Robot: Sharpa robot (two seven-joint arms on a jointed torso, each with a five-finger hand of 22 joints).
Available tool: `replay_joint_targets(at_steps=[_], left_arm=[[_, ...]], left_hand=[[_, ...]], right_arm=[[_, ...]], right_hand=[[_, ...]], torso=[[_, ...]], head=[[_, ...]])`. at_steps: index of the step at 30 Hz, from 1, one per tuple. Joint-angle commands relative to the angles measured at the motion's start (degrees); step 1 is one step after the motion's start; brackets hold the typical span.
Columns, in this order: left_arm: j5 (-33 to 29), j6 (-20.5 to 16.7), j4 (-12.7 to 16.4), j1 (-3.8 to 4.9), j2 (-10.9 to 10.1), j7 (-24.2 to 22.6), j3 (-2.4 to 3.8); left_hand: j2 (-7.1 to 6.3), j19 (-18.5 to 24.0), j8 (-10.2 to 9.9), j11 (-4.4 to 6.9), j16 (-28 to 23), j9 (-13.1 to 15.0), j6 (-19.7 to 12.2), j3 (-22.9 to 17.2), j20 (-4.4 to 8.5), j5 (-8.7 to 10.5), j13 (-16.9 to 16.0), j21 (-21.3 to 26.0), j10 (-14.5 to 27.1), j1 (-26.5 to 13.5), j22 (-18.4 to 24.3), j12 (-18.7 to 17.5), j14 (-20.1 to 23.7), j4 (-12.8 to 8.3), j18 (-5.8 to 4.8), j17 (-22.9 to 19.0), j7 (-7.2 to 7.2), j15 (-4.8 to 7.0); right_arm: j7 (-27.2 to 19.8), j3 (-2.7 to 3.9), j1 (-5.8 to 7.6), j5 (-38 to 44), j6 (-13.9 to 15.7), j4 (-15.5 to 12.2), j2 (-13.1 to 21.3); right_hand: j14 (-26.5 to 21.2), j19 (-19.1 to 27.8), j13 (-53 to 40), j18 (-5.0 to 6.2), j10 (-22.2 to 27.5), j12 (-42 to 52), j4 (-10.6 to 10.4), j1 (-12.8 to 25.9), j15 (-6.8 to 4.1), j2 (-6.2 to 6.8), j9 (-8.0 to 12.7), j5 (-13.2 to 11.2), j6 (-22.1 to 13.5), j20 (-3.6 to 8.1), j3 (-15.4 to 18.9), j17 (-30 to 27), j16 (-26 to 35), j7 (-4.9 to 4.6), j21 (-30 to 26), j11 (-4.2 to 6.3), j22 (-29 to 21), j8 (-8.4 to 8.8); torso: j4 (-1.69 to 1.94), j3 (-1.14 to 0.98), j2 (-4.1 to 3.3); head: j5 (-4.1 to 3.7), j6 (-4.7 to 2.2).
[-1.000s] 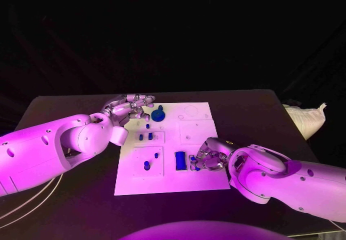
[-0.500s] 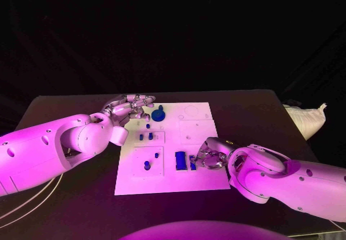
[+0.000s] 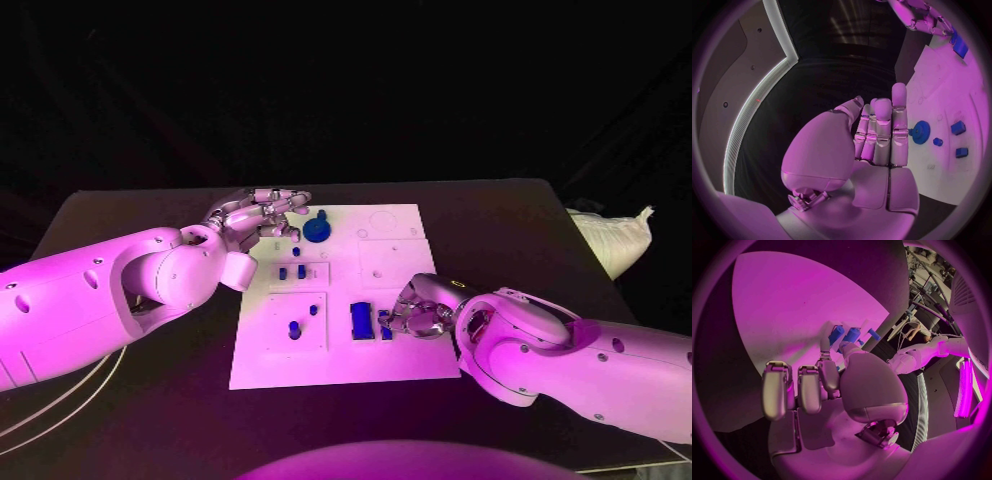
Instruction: Assemble the parts on the task board
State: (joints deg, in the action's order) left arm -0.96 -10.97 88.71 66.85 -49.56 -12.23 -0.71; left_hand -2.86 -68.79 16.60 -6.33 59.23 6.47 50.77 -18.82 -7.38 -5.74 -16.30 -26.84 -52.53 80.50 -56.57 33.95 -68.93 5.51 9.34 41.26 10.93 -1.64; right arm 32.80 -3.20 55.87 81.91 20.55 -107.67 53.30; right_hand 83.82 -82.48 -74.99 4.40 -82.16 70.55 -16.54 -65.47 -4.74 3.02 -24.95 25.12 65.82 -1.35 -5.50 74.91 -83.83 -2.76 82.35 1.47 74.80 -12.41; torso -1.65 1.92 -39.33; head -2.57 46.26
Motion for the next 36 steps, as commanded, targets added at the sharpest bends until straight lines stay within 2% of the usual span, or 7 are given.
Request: replay_joint_targets(at_steps=[1, 4, 9, 16, 23, 30, 36], left_arm=[[0.28, 1.17, 0.04, -0.01, 0.10, -0.14, 0.03], [0.28, 1.20, 0.02, -0.01, 0.09, -0.15, 0.03], [0.29, 1.22, 0.00, -0.02, -0.01, -0.15, 0.02], [0.29, 1.23, -0.05, -0.06, -0.02, -0.14, 0.00], [0.30, 1.28, -0.08, -0.09, -0.03, -0.09, -0.01], [0.33, 1.24, -0.08, -0.13, 0.02, -0.10, -0.02], [0.34, 1.21, -0.07, -0.14, 0.05, -0.14, -0.02]], left_hand=[[-0.10, -0.01, 0.32, 0.03, -0.40, -0.05, -0.52, 0.02, -0.07, 0.09, 0.05, 0.22, 0.42, 0.61, 0.08, 0.34, 0.36, -0.18, 1.11, -0.05, -0.02, -0.06], [-0.10, -0.01, 0.32, 0.03, -0.40, -0.05, -0.52, 0.02, -0.07, 0.09, 0.05, 0.22, 0.42, 0.61, 0.08, 0.34, 0.36, -0.18, 1.11, -0.05, -0.02, -0.06], [-0.10, -0.01, 0.32, 0.03, -0.40, -0.05, -0.52, 0.02, -0.07, 0.09, 0.05, 0.22, 0.42, 0.61, 0.08, 0.34, 0.36, -0.18, 1.11, -0.05, -0.02, -0.06], [-0.10, -0.01, 0.33, 0.02, -0.45, -0.06, -0.55, 0.02, -0.07, 0.09, 0.07, 0.23, 0.44, 0.63, 0.09, 0.34, 0.41, -0.20, 1.11, -0.13, -0.01, -0.06], [-0.10, -0.01, 0.33, 0.02, -0.45, -0.06, -0.55, 0.02, -0.07, 0.09, 0.07, 0.23, 0.44, 0.63, 0.09, 0.34, 0.41, -0.20, 1.11, -0.13, -0.01, -0.06], [-0.10, -0.01, 0.33, 0.02, -0.45, -0.06, -0.55, 0.02, -0.07, 0.09, 0.07, 0.23, 0.44, 0.63, 0.09, 0.34, 0.41, -0.20, 1.11, -0.13, -0.01, -0.06], [-0.10, -0.01, 0.33, 0.02, -0.45, -0.06, -0.55, 0.02, -0.07, 0.09, 0.07, 0.23, 0.44, 0.63, 0.09, 0.34, 0.41, -0.20, 1.11, -0.13, -0.01, -0.06]], right_arm=[[-0.89, -0.01, -0.05, 0.89, 0.24, -0.25, 0.20], [-1.19, -0.01, -0.05, 1.46, 0.88, -0.53, 0.71], [-2.29, 0.01, -0.06, 1.34, 1.57, -1.23, 2.08], [-4.03, 0.03, -0.05, -0.17, -0.64, -1.74, 3.44], [-4.90, 0.03, -0.05, -0.66, -1.43, -1.73, 3.81], [-5.16, 0.03, -0.05, -0.82, -1.93, -1.47, 3.83], [-5.49, 0.03, -0.05, -0.51, -2.66, -1.20, 3.44]], right_hand=[[4.73, -0.41, -1.66, -1.16, -0.26, -0.06, 0.03, 0.94, -0.20, 0.01, -0.15, -0.50, -0.16, -0.13, 0.69, 7.87, -0.16, -0.09, 0.23, -0.14, 0.01, -0.23], [4.73, -0.41, -1.76, -1.16, -0.29, -0.05, 0.04, 1.45, -0.20, -0.24, -0.43, -2.11, -0.21, -0.13, 1.72, 7.88, -0.16, -0.06, 0.22, -0.11, 0.02, -0.31], [4.63, -0.13, -1.39, -1.05, 0.08, -0.89, 0.27, 1.45, -0.16, -0.02, -0.95, -7.49, -0.63, -0.16, 3.99, 7.46, 0.21, -0.12, -0.10, -0.18, -0.49, -0.31], [4.48, 0.33, -0.87, -0.87, 0.68, -2.06, 0.77, -0.37, 0.03, 0.77, -1.63, -14.21, -1.26, -0.34, 7.08, 6.84, 0.80, -0.36, -0.65, -0.41, -1.30, -0.27], [4.45, 0.44, -0.87, -0.82, 0.77, -2.27, 1.48, -2.59, 0.07, -0.17, -2.06, -16.32, -1.44, -0.39, 8.13, 6.65, 1.00, -0.40, -0.84, -0.45, -1.53, -0.34], [4.46, 0.42, -0.95, -0.83, 0.73, -2.18, 1.71, -3.15, 0.07, -0.45, -2.16, -16.49, -1.45, -0.39, 8.30, 6.67, 0.99, -0.40, -0.83, -0.45, -1.47, -0.37], [4.47, 0.40, -1.13, -0.83, 0.63, -1.99, 2.44, -4.49, 0.06, -0.96, -2.38, -16.42, -1.45, -0.38, 8.64, 6.68, 0.99, -0.38, -0.85, -0.43, -1.46, -0.44]], torso=[[-0.03, -0.08, -0.01], [-0.10, -0.12, 0.02], [-0.10, -0.12, -0.02], [-0.05, -0.12, -0.03], [-0.06, -0.07, 0.01], [0.07, -0.02, 0.00], [0.01, 0.00, 0.02]], head=[[0.04, -0.03], [0.05, -0.06], [0.00, -0.17], [0.02, -0.19], [-0.09, -0.16], [-0.22, -0.08], [-0.09, 0.04]])
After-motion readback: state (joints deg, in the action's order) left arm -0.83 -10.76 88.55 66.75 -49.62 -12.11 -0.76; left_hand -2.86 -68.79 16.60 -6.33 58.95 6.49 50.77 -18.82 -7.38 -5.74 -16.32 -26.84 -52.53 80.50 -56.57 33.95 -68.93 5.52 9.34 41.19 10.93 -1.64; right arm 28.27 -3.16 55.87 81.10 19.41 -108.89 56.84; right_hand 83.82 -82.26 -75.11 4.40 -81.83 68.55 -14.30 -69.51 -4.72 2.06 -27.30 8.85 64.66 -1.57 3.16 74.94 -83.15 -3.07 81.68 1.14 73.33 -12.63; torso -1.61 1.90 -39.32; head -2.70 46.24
